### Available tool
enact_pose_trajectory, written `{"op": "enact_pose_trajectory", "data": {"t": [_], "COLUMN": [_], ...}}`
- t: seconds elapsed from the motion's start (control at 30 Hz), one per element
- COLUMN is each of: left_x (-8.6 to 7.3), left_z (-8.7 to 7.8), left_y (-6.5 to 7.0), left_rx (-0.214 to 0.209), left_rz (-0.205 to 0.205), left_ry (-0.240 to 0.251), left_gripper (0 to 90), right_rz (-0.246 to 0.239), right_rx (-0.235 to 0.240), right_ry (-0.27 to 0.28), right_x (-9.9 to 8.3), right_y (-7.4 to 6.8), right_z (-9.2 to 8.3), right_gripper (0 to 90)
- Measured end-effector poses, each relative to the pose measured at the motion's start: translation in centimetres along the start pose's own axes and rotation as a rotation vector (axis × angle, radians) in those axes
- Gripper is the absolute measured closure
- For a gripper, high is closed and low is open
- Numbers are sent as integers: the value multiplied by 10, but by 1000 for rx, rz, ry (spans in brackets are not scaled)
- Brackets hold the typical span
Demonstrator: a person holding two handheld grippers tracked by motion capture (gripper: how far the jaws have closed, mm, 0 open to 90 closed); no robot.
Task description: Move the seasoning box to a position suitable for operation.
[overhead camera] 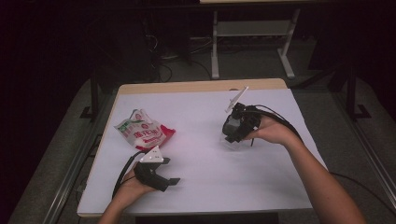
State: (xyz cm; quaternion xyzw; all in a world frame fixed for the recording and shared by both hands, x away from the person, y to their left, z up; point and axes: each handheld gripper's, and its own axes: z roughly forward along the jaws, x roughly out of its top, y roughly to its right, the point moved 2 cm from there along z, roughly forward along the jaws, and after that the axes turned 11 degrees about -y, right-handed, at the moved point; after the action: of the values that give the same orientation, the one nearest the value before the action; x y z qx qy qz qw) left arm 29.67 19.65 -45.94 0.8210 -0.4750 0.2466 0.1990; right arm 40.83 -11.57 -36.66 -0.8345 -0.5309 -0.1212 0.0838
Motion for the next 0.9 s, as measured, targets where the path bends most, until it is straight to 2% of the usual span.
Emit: {"op": "enact_pose_trajectory", "data": {"t": [0.5,0.9], "left_x": [0,0], "left_z": [0,1], "left_y": [-1,0], "left_rx": [-5,-7], "left_rz": [-6,-8], "left_ry": [6,8], "left_gripper": [125,125], "right_rz": [-78,-120], "right_rx": [38,68], "right_ry": [1,-32], "right_x": [-1,-1], "right_y": [-46,-70], "right_z": [6,25], "right_gripper": [149,149]}}
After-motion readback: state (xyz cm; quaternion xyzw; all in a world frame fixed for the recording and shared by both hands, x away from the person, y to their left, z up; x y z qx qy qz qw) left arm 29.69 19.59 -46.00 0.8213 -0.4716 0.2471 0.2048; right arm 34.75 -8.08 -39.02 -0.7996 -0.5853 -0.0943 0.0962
